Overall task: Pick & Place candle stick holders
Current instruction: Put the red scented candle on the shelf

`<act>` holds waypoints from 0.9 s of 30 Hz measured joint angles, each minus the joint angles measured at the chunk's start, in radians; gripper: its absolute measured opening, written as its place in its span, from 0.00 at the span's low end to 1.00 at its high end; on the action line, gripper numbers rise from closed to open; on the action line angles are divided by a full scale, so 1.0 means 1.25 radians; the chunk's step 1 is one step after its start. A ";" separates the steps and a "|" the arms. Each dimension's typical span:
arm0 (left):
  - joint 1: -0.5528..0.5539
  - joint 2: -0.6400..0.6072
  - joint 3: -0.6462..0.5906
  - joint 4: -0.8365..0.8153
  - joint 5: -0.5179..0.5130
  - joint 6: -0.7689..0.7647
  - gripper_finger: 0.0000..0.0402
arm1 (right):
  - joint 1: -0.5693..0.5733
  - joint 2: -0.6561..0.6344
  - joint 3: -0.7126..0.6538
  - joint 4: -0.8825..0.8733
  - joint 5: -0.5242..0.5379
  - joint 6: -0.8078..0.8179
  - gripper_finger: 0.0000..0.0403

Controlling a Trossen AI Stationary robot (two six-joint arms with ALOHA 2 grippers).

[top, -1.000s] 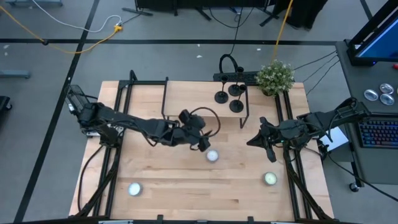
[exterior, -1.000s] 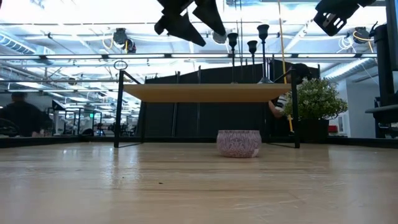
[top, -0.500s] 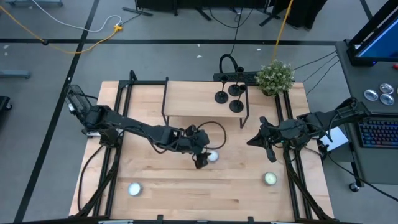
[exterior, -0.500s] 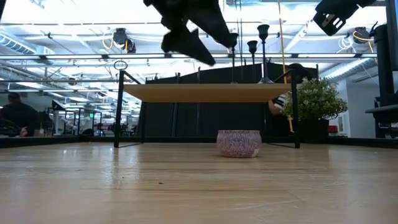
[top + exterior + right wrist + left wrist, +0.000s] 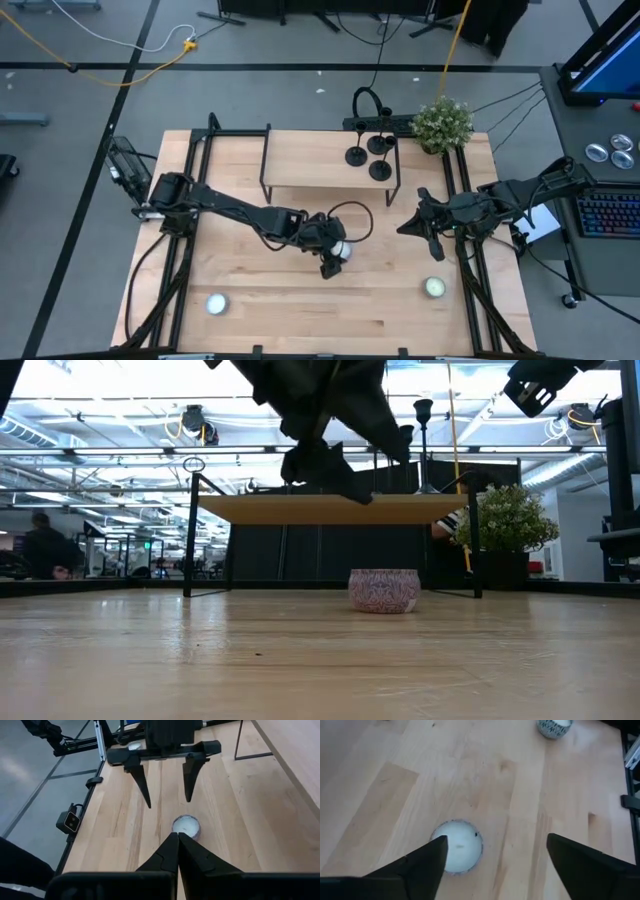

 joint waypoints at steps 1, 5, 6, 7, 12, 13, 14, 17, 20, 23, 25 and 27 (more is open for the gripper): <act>0.000 0.003 0.000 0.003 -0.001 0.000 0.90 | 0.000 0.000 0.000 0.000 0.000 0.000 0.00; 0.006 0.020 0.001 0.003 -0.010 0.004 0.99 | 0.000 0.000 0.000 0.000 0.000 0.000 0.00; 0.009 0.027 0.001 0.004 -0.013 0.003 0.98 | 0.000 0.000 0.000 0.000 -0.001 0.000 0.00; 0.012 0.034 0.001 0.007 -0.016 0.004 0.97 | 0.000 0.000 0.000 0.000 -0.001 0.000 0.00; 0.019 0.077 0.001 -0.002 -0.022 0.030 0.92 | 0.000 0.000 0.000 0.000 -0.003 0.000 0.00; 0.020 0.087 0.000 -0.006 -0.022 0.029 0.91 | 0.000 0.000 0.000 -0.001 -0.003 0.000 0.00; 0.020 0.096 0.000 -0.006 -0.022 0.029 0.91 | 0.000 0.000 0.000 -0.001 -0.003 0.000 0.00; 0.019 0.113 0.000 -0.003 -0.022 0.029 0.91 | 0.000 0.000 0.000 -0.001 -0.003 0.000 0.00; 0.014 0.123 0.000 0.000 -0.030 0.035 0.92 | 0.000 0.000 0.000 -0.001 -0.003 0.000 0.00; 0.007 0.121 0.000 0.008 -0.072 0.052 0.93 | 0.000 0.000 0.000 -0.002 -0.003 0.000 0.00; 0.005 0.121 0.000 0.008 -0.090 0.059 0.92 | 0.000 0.000 0.000 -0.003 -0.003 0.000 0.00; 0.003 0.121 0.000 0.006 -0.089 0.068 0.91 | 0.000 0.000 0.000 -0.006 -0.003 0.000 0.00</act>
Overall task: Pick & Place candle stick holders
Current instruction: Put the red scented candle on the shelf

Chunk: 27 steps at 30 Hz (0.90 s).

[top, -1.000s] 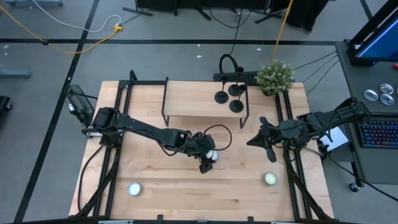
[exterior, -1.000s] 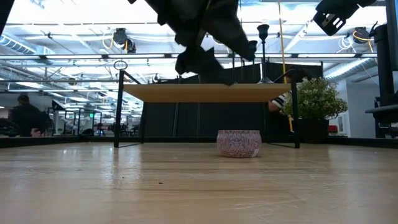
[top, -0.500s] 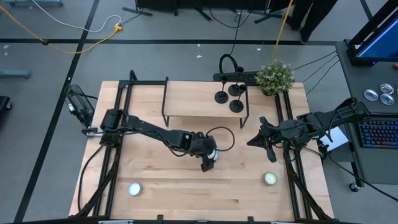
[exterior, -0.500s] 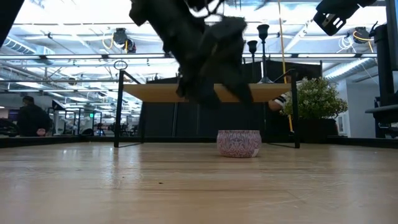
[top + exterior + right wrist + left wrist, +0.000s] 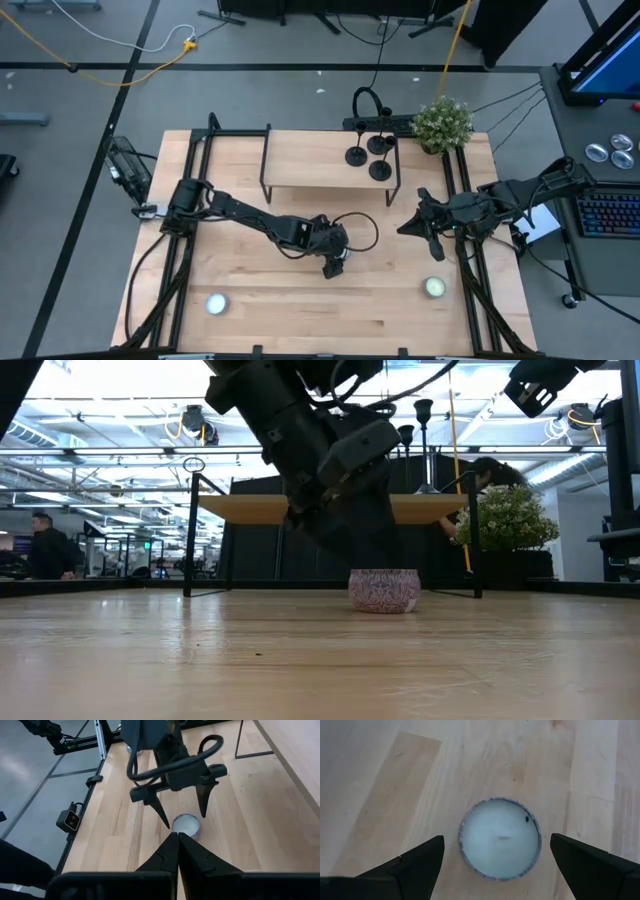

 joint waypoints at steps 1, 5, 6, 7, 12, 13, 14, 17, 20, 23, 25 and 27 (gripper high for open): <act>0.000 0.003 0.000 0.000 0.000 0.005 0.91 | 0.000 0.000 0.000 -0.003 0.000 0.000 0.00; -0.001 0.018 -0.001 0.001 0.001 0.006 0.90 | 0.000 0.000 0.000 -0.005 0.001 0.000 0.00; 0.000 0.026 -0.001 0.015 0.003 0.008 0.90 | 0.000 0.000 0.000 -0.005 0.001 0.000 0.00; -0.001 0.031 0.001 0.031 0.004 0.010 0.90 | 0.000 0.000 0.000 -0.007 0.001 0.000 0.00; -0.002 0.055 0.001 0.056 0.004 0.027 0.90 | 0.000 0.000 0.000 -0.007 0.002 0.000 0.00; -0.002 0.057 0.000 0.048 0.003 0.027 0.90 | 0.000 0.000 0.000 -0.007 0.002 0.000 0.00; -0.002 0.065 -0.001 0.054 0.001 0.029 0.90 | 0.000 0.000 0.000 -0.006 0.002 0.000 0.00; 0.000 0.078 0.001 0.086 0.004 0.041 0.90 | 0.000 0.002 0.000 -0.006 0.004 0.000 0.00; 0.001 0.093 0.001 0.120 -0.014 0.052 0.90 | 0.000 0.005 0.000 -0.007 0.005 0.000 0.00; 0.001 0.092 0.000 0.125 -0.024 0.059 0.90 | 0.000 0.008 0.000 -0.005 0.006 0.001 0.00; 0.001 0.097 0.001 0.135 -0.032 0.068 0.90 | 0.000 0.009 0.000 -0.007 0.006 0.001 0.00; 0.001 0.097 0.001 0.128 -0.037 0.073 0.90 | 0.000 0.009 0.000 -0.006 0.006 0.003 0.00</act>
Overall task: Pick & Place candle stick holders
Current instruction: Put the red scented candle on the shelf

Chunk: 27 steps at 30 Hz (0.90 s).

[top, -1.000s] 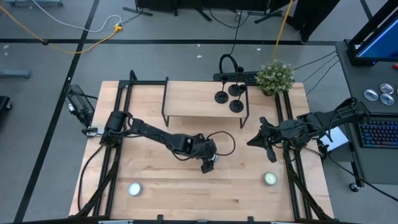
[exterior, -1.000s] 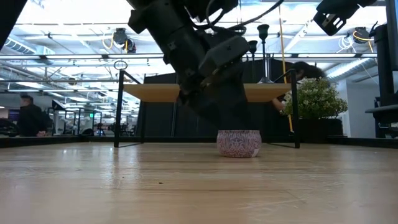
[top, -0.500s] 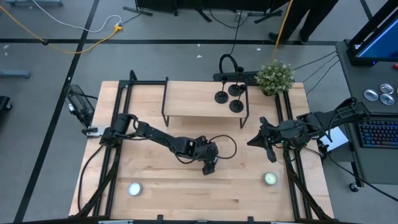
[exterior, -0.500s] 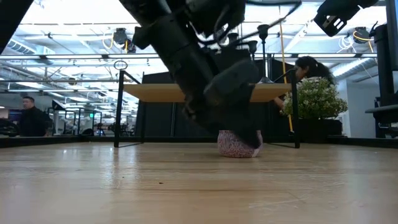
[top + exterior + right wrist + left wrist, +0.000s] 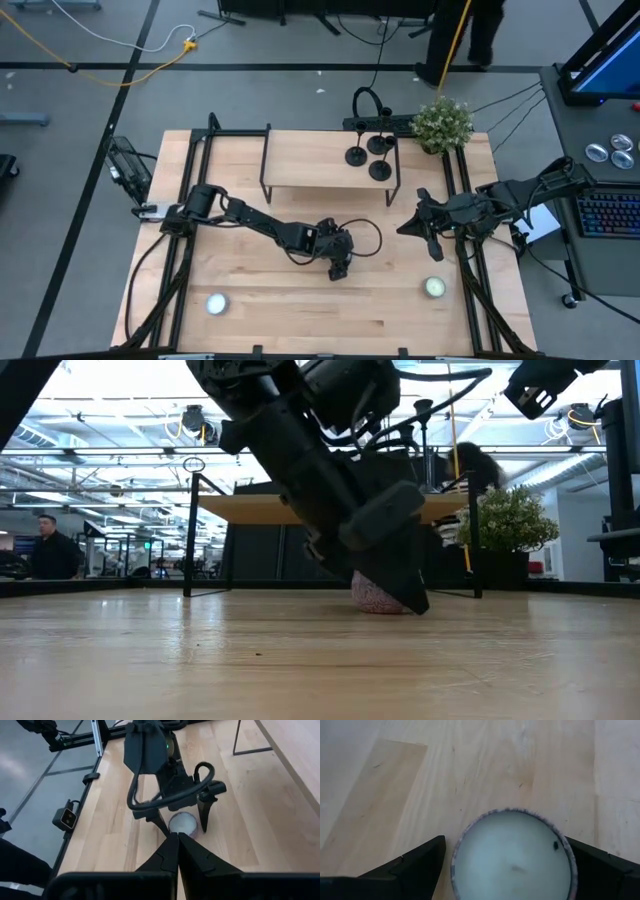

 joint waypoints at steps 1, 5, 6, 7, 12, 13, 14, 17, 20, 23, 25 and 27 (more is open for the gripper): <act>0.000 0.000 0.000 -0.001 0.000 0.000 0.90 | 0.000 0.000 0.000 -0.001 0.000 0.000 0.00; 0.000 0.000 0.000 -0.002 0.003 0.000 0.87 | 0.000 0.000 0.000 0.000 0.000 -0.001 0.00; 0.000 0.000 0.000 -0.001 0.005 0.000 0.85 | 0.000 0.000 0.000 0.000 0.000 -0.001 0.00; 0.000 0.000 0.000 0.000 0.005 0.000 0.83 | 0.000 0.000 0.000 0.000 0.001 -0.002 0.00; -0.001 0.000 0.000 0.001 0.007 0.000 0.73 | 0.000 0.000 0.000 0.000 0.003 0.000 0.00; -0.001 0.000 0.000 0.002 0.006 -0.001 0.73 | 0.000 0.000 0.000 0.000 0.003 0.000 0.00; -0.001 0.000 0.000 0.003 0.006 0.000 0.73 | 0.000 0.000 0.000 0.000 0.003 0.000 0.00; 0.000 0.000 0.000 0.009 0.006 0.000 0.73 | 0.000 0.000 0.000 0.000 0.003 0.000 0.00; 0.000 -0.004 0.000 0.009 0.004 0.000 0.73 | 0.000 0.000 0.000 0.003 0.003 0.000 0.00; 0.002 -0.029 -0.001 -0.006 -0.003 0.017 0.73 | 0.000 0.000 0.000 0.006 0.003 0.000 0.00; 0.006 -0.059 -0.001 -0.020 -0.006 0.030 0.73 | 0.000 0.000 0.000 0.006 0.004 0.000 0.00; 0.017 -0.091 -0.001 -0.038 -0.009 0.034 0.73 | 0.000 0.000 0.000 0.006 0.011 -0.001 0.00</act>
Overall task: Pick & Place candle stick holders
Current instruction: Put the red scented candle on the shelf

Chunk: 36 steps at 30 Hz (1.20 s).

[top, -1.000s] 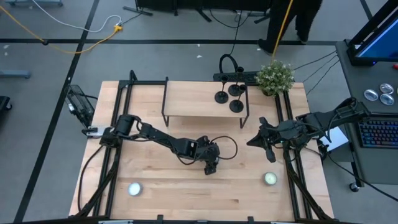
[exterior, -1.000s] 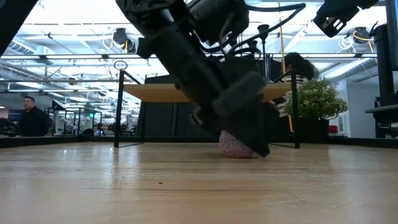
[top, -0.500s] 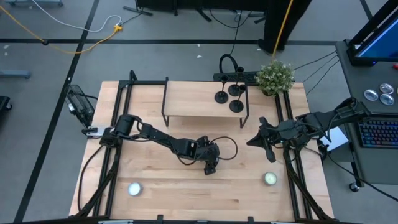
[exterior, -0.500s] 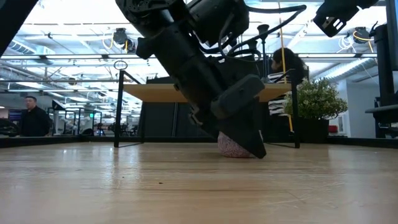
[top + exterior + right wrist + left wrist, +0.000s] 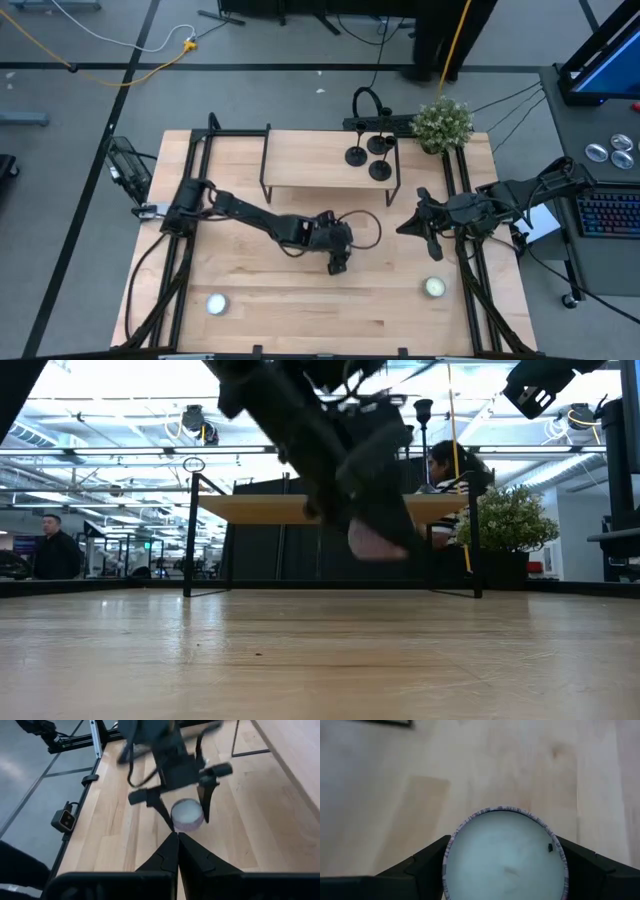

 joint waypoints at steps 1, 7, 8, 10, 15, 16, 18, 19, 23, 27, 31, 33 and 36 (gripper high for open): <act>0.006 -0.020 0.000 -0.011 0.000 0.001 0.73 | 0.000 0.000 0.000 0.001 0.010 -0.001 0.00; 0.044 -0.177 0.001 -0.070 -0.068 0.000 0.73 | 0.000 0.000 -0.001 0.006 0.033 -0.005 0.00; 0.051 -0.204 0.001 -0.094 -0.093 -0.001 0.73 | 0.000 0.000 -0.001 0.007 0.032 -0.005 0.00; 0.067 -0.259 0.001 -0.136 -0.140 0.000 0.73 | 0.000 0.000 -0.001 0.009 0.032 -0.005 0.00; 0.139 -0.363 0.001 -0.223 -0.280 0.010 0.73 | 0.000 0.000 -0.001 0.010 0.032 -0.005 0.00; 0.158 -0.376 0.002 -0.242 -0.293 0.013 0.73 | 0.000 0.000 -0.001 0.010 0.032 -0.005 0.00; 0.206 -0.387 0.001 -0.275 -0.302 0.014 0.73 | 0.000 0.000 -0.001 0.010 0.032 -0.005 0.00; 0.231 -0.388 0.001 -0.274 -0.300 0.005 0.73 | 0.000 0.000 -0.001 0.010 0.032 -0.005 0.00; 0.332 -0.382 0.001 -0.315 -0.261 -0.024 0.73 | 0.000 0.000 -0.001 0.012 0.031 -0.004 0.00; 0.402 -0.370 0.000 -0.382 -0.219 -0.060 0.73 | 0.000 0.000 -0.001 0.012 0.031 0.000 0.00; 0.447 -0.359 0.000 -0.429 -0.200 -0.085 0.73 | 0.000 0.000 -0.001 0.012 0.032 -0.001 0.00; 0.460 -0.347 0.001 -0.427 -0.200 -0.085 0.73 | 0.000 0.000 -0.001 0.012 0.035 -0.001 0.00; 0.479 -0.326 0.000 -0.426 -0.165 -0.085 0.73 | 0.000 0.000 -0.001 0.012 0.051 -0.001 0.00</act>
